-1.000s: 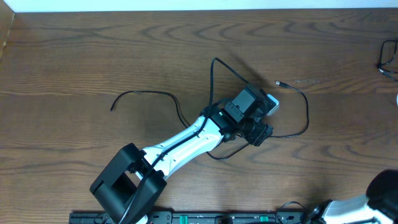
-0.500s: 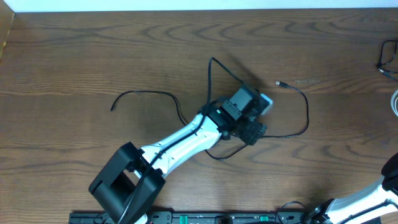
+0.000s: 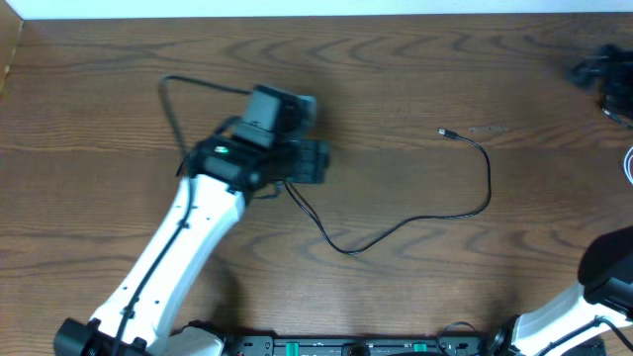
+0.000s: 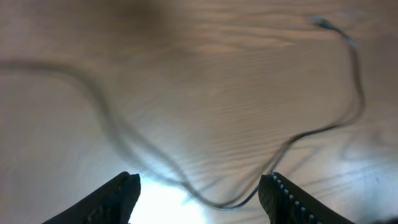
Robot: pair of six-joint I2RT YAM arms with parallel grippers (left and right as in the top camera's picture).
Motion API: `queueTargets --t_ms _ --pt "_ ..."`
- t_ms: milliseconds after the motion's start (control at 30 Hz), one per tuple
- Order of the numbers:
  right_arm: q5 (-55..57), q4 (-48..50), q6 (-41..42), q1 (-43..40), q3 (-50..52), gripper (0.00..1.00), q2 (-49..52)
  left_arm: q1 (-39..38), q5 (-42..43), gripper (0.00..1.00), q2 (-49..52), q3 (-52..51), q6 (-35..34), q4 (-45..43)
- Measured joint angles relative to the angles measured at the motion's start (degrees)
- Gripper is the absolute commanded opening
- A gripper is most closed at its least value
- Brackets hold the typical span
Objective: Untangle cables
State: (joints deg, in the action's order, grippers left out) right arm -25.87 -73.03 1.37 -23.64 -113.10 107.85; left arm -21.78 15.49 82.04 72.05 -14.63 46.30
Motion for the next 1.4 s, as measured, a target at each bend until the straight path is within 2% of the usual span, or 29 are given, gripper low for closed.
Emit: queueTargets --t_ms 100,133,300,633,800,933,1233,1400 --pt "-0.46 -2.32 -4.70 5.84 0.02 0.99 0.00 5.38 -0.42 0.66 0.42 -0.02 -2.34 3.67" --pt "-0.55 -3.08 -6.47 8.61 0.02 0.92 0.00 7.72 -0.52 0.66 0.61 -0.04 -3.21 4.57" --pt "-0.55 -3.41 -10.49 19.61 0.94 0.89 0.00 18.27 -0.59 0.66 0.70 -0.07 -4.87 6.27" --pt "-0.48 1.05 -11.67 38.47 13.22 0.74 0.00 28.20 -0.59 0.66 0.70 -0.07 -4.22 7.39" --pt "-0.15 7.37 -9.64 46.58 19.91 0.64 0.00 31.65 -0.59 0.66 0.70 -0.07 -3.93 7.37" --pt "0.22 13.79 -6.60 52.89 24.04 0.48 0.00 32.89 -0.61 0.66 0.70 -0.07 -3.52 7.41" --pt "1.70 23.91 0.85 63.65 27.80 0.47 1.97 32.94 -0.59 0.67 0.70 -0.07 -2.67 7.37" --pt "4.26 29.33 4.20 67.32 27.78 0.41 8.07 32.94 -0.61 0.66 0.70 -0.07 -2.23 7.37"
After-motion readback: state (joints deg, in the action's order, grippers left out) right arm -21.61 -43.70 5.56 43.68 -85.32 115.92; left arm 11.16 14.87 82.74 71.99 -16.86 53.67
